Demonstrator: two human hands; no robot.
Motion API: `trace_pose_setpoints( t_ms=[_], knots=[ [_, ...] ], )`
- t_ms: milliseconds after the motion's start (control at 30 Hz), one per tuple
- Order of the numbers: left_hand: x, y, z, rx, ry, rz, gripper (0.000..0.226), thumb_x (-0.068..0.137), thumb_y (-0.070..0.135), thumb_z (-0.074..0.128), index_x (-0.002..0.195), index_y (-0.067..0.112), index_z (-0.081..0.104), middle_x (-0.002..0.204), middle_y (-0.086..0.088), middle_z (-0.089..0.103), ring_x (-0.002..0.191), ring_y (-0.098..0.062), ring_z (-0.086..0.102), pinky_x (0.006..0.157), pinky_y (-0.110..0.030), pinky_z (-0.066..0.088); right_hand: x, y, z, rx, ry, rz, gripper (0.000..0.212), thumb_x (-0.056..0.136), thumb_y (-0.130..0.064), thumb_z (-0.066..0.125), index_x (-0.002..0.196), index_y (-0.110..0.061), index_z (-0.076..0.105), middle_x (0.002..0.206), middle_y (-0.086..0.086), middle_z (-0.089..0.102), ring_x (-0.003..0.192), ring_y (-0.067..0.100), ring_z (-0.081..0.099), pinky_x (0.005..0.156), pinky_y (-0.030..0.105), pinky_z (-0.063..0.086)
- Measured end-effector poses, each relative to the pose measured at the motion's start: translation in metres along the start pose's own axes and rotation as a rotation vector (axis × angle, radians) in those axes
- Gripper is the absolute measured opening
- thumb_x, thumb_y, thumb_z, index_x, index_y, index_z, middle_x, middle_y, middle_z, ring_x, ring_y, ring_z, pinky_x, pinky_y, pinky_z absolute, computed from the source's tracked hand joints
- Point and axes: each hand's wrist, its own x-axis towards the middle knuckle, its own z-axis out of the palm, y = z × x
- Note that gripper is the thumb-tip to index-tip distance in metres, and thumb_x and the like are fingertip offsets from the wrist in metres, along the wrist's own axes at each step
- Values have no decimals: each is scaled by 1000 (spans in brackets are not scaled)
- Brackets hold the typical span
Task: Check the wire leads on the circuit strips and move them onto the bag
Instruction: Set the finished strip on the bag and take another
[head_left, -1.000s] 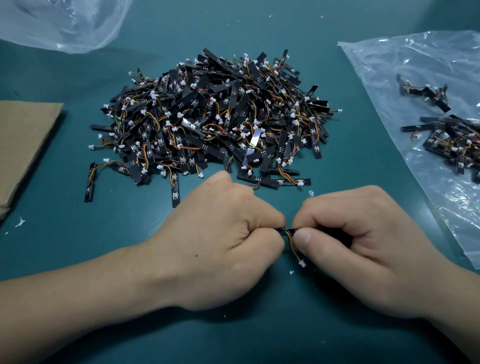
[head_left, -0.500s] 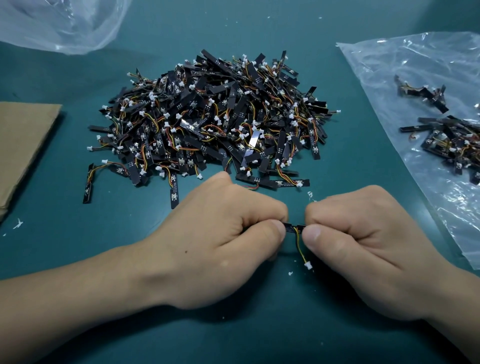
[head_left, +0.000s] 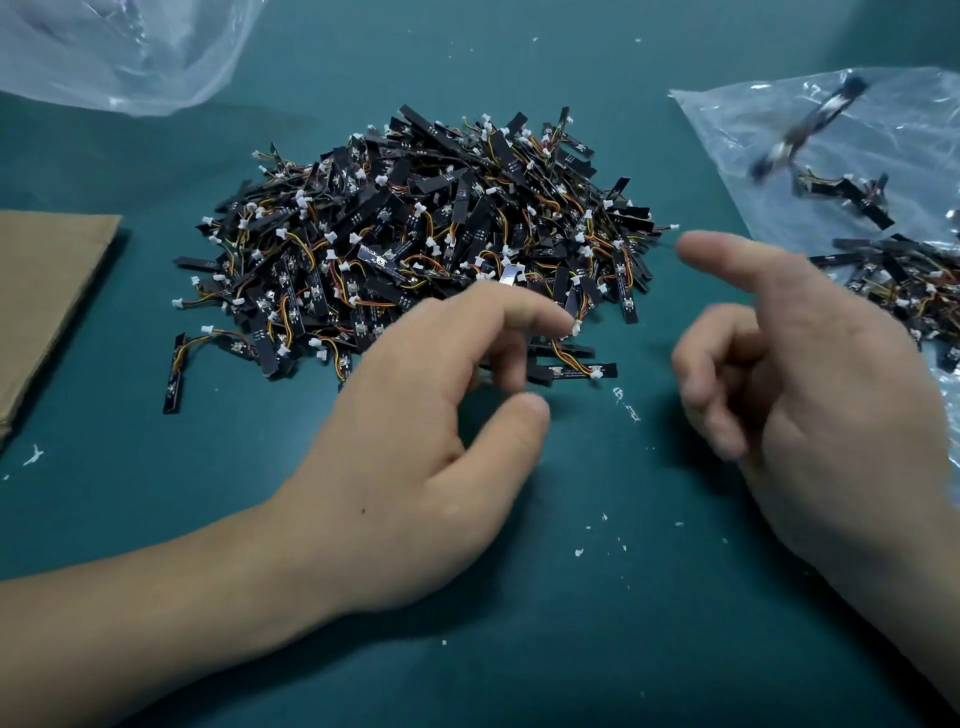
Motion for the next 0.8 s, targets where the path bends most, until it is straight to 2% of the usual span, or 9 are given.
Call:
trace_pose_setpoints(
  t_ms=[100,233,333,400,467,600,667,733,800],
  knots=[
    [-2,0,4,310,-82,5,43,84,36,49,127,34,57,130,21,51,126,-10,43,103,-32,26,1,4,-2,-55,-29,43,23,101,-30,54,114,-26,72,59,3,59,39,14,42,41,17,35],
    [-5,1,8,535,-160,1,44,85,45,46,126,36,58,146,17,44,132,-19,38,102,-41,22,-13,3,5,-398,-117,-136,13,97,-22,62,103,-29,72,72,-4,65,57,9,53,58,14,42],
    [-5,0,8,559,-144,9,45,86,43,48,128,31,58,143,17,48,128,-19,42,99,-41,25,-14,6,6,-707,-82,-246,21,91,-17,66,110,-27,68,96,-15,62,84,6,57,78,11,40],
    [-4,0,8,512,-117,17,46,86,39,51,130,28,58,140,18,50,126,-16,43,100,-37,26,-11,8,7,-861,-94,-215,32,89,-26,65,121,-25,66,110,-11,57,98,7,53,93,22,42],
    [-3,-1,8,441,-78,14,46,86,35,54,131,29,58,138,21,51,126,-11,43,101,-31,25,-10,10,8,-973,-130,-139,36,88,-37,62,123,-29,67,115,-10,54,106,14,51,99,37,43],
    [0,-2,5,247,47,2,35,88,27,62,122,34,63,123,26,58,120,-3,49,102,-29,31,-8,6,11,-935,-153,-124,6,90,-37,61,96,-34,63,108,-12,57,103,17,53,95,45,45],
    [1,-3,5,160,92,12,24,90,27,65,113,33,68,111,24,64,109,-4,58,98,-31,41,-8,3,11,-841,-149,-128,2,90,-31,62,90,-32,60,99,-14,59,97,15,57,90,38,46],
    [2,-4,4,86,120,8,16,90,25,70,105,32,71,97,28,65,92,0,62,85,-19,45,-9,0,10,-746,-166,-133,4,89,-25,62,88,-29,60,90,-12,60,89,13,58,80,26,44],
    [2,-6,4,43,151,-8,16,90,19,75,101,31,73,85,33,61,75,8,58,71,-3,38,-10,-2,10,-695,-211,-127,2,89,-28,60,89,-28,62,85,-13,59,82,12,58,70,17,39]
  ],
)
